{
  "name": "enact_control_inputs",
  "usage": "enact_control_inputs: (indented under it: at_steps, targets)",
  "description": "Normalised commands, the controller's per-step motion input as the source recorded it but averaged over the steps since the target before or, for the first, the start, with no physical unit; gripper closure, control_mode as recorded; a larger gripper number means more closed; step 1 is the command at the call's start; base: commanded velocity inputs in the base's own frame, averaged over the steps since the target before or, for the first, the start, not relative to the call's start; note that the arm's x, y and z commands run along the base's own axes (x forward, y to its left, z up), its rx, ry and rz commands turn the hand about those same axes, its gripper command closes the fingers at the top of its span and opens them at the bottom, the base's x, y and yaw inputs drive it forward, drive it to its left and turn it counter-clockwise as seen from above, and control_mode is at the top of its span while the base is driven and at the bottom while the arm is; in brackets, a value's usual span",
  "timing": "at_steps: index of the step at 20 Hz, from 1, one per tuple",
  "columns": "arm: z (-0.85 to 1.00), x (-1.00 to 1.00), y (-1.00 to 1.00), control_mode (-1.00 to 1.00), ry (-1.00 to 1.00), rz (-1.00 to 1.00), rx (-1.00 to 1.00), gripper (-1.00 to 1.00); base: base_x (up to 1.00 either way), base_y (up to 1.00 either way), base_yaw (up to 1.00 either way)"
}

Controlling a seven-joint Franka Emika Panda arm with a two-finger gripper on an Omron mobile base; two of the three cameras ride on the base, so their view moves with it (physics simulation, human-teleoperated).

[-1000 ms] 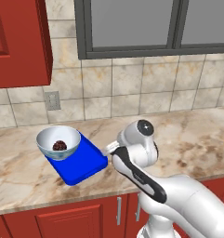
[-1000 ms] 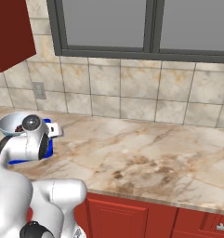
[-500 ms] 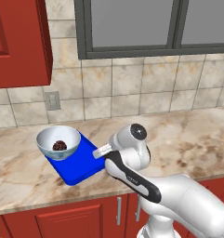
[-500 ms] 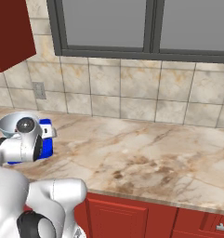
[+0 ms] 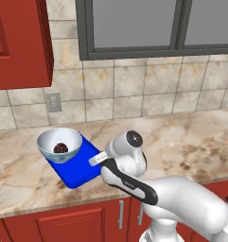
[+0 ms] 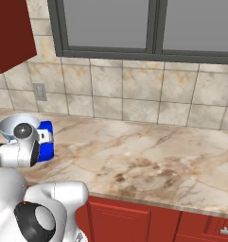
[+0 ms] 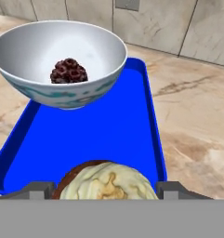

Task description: Place the bowl with cake and the cupcake onto the tray.

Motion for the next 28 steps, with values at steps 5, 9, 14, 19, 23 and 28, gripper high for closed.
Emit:
enact_control_inputs:
  at_steps: [5, 9, 14, 19, 23, 28]
  targets:
    - [-0.22, 0.04, 0.03, -1.00, 0.00, 0.02, 0.00, 1.00, 0.00, 0.00, 0.00]
    - [-0.34, 0.16, 0.09, -1.00, 0.02, 0.02, 0.00, 1.00, 0.00, 0.00, 0.00]
    - [-0.27, 0.27, 0.16, -1.00, 0.03, 0.01, -0.01, 1.00, 0.00, 0.00, 0.00]
    - [-0.06, 0.12, 0.09, -1.00, 0.00, 0.00, 0.00, 1.00, 0.00, 0.00, 0.00]
    - [-0.04, 0.09, 0.10, -1.00, 0.00, 0.00, 0.00, -1.00, 0.00, 0.00, 0.00]
    - [-0.08, 0.17, 0.14, -1.00, 0.00, 0.00, -0.01, -1.00, 0.00, 0.00, 0.00]
